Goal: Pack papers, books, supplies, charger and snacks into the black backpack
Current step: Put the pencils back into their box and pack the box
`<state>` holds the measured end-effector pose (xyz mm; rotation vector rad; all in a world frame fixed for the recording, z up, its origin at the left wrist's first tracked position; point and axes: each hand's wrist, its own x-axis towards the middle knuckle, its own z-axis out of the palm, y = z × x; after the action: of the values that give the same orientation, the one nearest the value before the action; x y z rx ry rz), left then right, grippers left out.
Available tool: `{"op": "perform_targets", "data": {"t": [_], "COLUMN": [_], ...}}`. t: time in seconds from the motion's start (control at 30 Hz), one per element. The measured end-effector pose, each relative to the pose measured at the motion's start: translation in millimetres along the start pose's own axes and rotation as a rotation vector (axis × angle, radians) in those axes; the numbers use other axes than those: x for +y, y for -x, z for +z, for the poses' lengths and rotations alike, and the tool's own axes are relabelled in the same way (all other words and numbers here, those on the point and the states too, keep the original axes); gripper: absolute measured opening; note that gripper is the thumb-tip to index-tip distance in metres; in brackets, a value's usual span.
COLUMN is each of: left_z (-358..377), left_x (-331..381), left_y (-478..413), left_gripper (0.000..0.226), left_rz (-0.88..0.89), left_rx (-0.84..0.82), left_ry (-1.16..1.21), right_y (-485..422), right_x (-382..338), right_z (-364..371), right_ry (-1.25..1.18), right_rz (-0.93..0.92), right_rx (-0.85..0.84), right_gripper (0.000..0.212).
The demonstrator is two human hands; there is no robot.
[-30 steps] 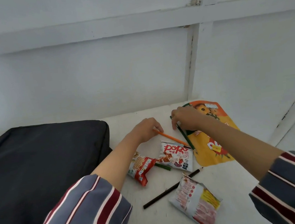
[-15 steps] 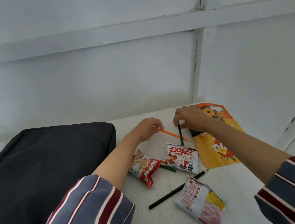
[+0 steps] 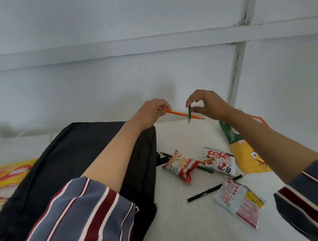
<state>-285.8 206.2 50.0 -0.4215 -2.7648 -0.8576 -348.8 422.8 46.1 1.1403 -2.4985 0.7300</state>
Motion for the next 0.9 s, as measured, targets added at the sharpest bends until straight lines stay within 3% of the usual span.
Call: {"op": "perform_targets", "data": {"t": [0.47, 0.83, 0.9], "left_z": [-181.7, -280.5, -289.4], "left_x": [-105.2, -228.7, -244.9], "left_y": [248.9, 454.0, 472.6], "left_gripper": [0.018, 0.018, 0.021], "left_rz": [-0.196, -0.507, -0.535], "left_rx": [0.233, 0.409, 0.452], "left_ry": [-0.054, 0.008, 0.076], "right_y": [-77.6, -139.9, -152.2], "right_x": [-279.6, -486.4, -511.1], "right_z": [120.4, 248.6, 268.1], "right_ry": [-0.252, -0.323, -0.367], "right_rz": [-0.192, -0.287, -0.287], "right_rx": [-0.052, -0.285, -0.322], "right_gripper": [0.017, 0.007, 0.019]}}
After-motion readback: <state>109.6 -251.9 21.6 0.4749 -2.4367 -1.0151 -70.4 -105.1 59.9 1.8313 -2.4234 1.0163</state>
